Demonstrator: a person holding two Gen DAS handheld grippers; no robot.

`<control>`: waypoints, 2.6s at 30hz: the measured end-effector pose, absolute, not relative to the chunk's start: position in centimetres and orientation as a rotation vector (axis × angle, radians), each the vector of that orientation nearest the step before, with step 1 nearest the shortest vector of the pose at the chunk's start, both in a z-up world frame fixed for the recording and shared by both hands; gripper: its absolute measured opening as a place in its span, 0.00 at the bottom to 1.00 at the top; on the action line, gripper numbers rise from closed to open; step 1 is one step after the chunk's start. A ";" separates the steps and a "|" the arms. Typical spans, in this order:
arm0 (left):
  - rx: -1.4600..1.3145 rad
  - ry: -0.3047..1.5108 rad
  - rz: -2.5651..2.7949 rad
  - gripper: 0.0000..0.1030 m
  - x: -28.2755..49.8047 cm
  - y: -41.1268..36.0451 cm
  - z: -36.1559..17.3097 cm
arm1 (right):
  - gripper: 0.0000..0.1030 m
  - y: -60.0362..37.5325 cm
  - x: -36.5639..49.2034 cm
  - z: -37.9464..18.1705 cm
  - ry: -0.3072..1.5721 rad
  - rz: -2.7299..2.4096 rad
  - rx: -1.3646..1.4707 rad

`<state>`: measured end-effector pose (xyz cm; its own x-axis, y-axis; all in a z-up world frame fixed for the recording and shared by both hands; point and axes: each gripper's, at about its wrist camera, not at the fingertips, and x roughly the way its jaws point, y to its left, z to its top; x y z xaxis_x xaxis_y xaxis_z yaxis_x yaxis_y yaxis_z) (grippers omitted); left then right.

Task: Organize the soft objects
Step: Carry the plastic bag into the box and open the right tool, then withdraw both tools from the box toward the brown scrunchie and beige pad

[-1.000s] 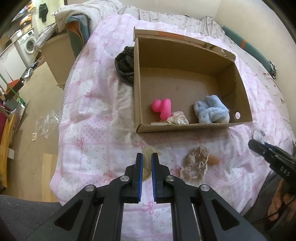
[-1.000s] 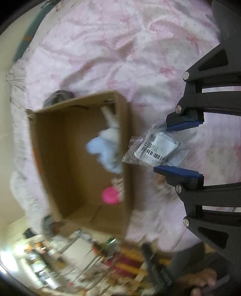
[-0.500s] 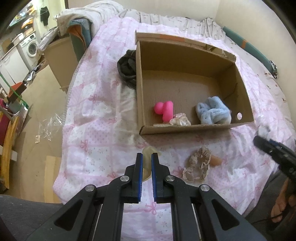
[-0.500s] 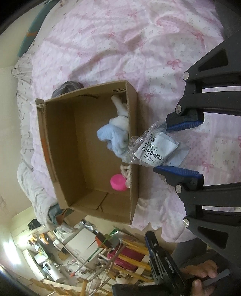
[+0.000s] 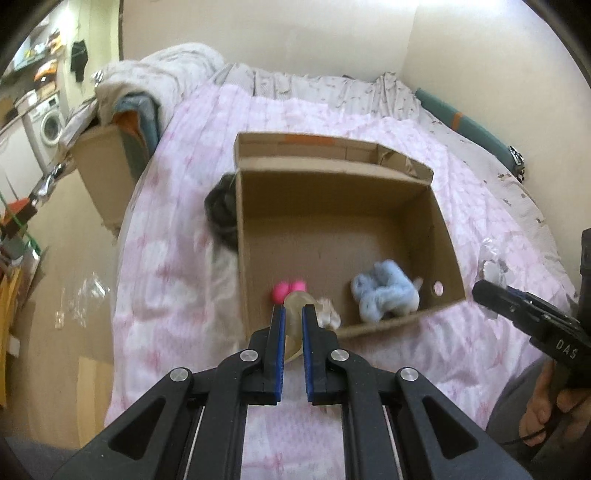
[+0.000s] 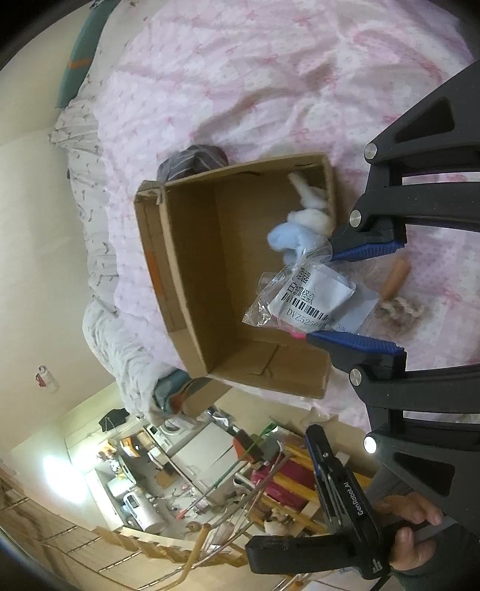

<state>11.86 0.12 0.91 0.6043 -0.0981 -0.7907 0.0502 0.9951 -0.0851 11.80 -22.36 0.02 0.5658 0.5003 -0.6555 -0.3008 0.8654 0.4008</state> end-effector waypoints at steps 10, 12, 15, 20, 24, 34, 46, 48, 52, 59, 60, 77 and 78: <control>-0.072 0.846 -0.192 0.08 16.6 -1.1 -0.4 | 0.36 -23.0 17.4 -1.2 0.856 0.449 0.239; -0.079 0.867 -0.175 0.08 17.2 -1.3 -1.5 | 0.36 -23.4 18.1 -2.4 0.883 0.424 0.262; -0.051 0.892 -0.156 0.08 17.7 -1.8 -2.6 | 0.36 -23.4 18.6 -3.8 0.927 0.396 0.274; -0.020 0.904 -0.090 0.08 17.6 -1.8 -3.7 | 0.36 -22.5 18.6 -4.6 0.955 0.411 0.232; -0.014 0.912 -0.078 0.09 17.7 -1.8 -4.0 | 0.36 -21.6 18.7 -5.3 0.979 0.424 0.216; -0.031 0.914 -0.072 0.09 17.5 -1.1 -4.1 | 0.36 -20.1 18.7 -5.7 0.980 0.448 0.178; -0.024 0.920 -0.057 0.30 17.1 -1.1 -4.2 | 0.37 -20.3 18.9 -6.0 0.982 0.447 0.192; -0.023 0.893 -0.037 0.42 16.9 -1.0 -3.9 | 0.37 -20.3 18.8 -5.9 0.981 0.447 0.189; -0.052 0.863 -0.023 0.67 16.6 -0.6 -3.4 | 0.37 -20.3 18.8 -5.8 0.978 0.449 0.185; -0.062 0.871 -0.016 0.68 16.8 -0.5 -3.5 | 0.37 -20.4 18.8 -5.9 0.977 0.444 0.190; -0.061 0.871 -0.016 0.68 16.8 -0.6 -3.5 | 0.37 -20.4 18.8 -5.8 0.974 0.444 0.192; -0.048 0.872 -0.002 0.68 16.7 -0.6 -3.3 | 0.75 -21.7 18.7 -5.3 0.943 0.429 0.272; -0.048 0.872 -0.002 0.68 16.7 -0.6 -3.3 | 0.75 -21.7 18.7 -5.2 0.944 0.429 0.273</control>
